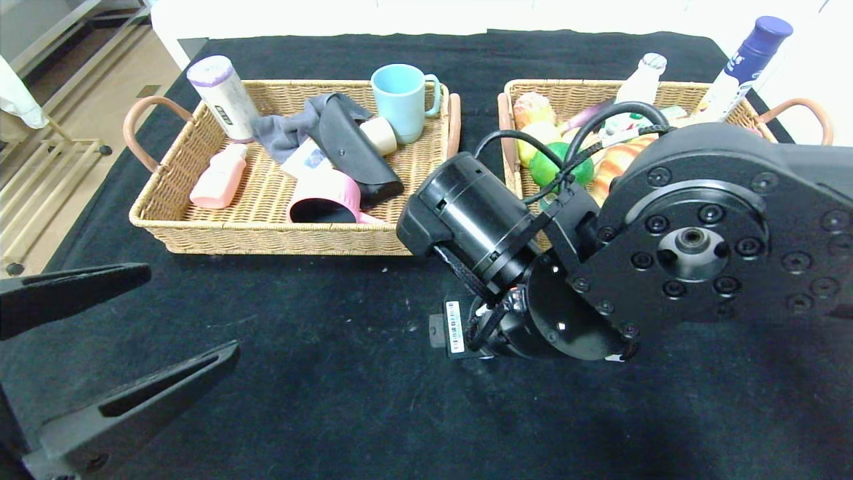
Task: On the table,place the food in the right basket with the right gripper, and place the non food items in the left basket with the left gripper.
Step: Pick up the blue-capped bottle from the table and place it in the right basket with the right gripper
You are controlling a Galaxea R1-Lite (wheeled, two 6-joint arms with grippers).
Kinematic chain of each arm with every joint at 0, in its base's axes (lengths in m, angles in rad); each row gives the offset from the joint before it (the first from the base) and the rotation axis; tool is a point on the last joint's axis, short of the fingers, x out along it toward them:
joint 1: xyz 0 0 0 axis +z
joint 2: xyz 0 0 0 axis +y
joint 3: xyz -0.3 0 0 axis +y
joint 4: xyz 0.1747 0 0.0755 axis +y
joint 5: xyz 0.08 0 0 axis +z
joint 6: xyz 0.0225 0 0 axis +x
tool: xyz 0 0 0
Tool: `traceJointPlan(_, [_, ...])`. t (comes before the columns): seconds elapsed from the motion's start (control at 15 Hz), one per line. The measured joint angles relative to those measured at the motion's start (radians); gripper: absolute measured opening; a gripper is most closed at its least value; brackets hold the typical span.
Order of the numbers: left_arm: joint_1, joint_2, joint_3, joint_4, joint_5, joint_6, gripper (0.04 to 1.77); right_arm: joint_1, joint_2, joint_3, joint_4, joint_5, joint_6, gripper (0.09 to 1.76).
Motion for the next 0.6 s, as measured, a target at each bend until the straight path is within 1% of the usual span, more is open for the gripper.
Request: traceJointPlan(0.6, [0.003,-0.002,0.002,0.001,-0.002,0.003,1.72,-0.002,0.032,0.001,0.002,-0.001,0.008,1.71])
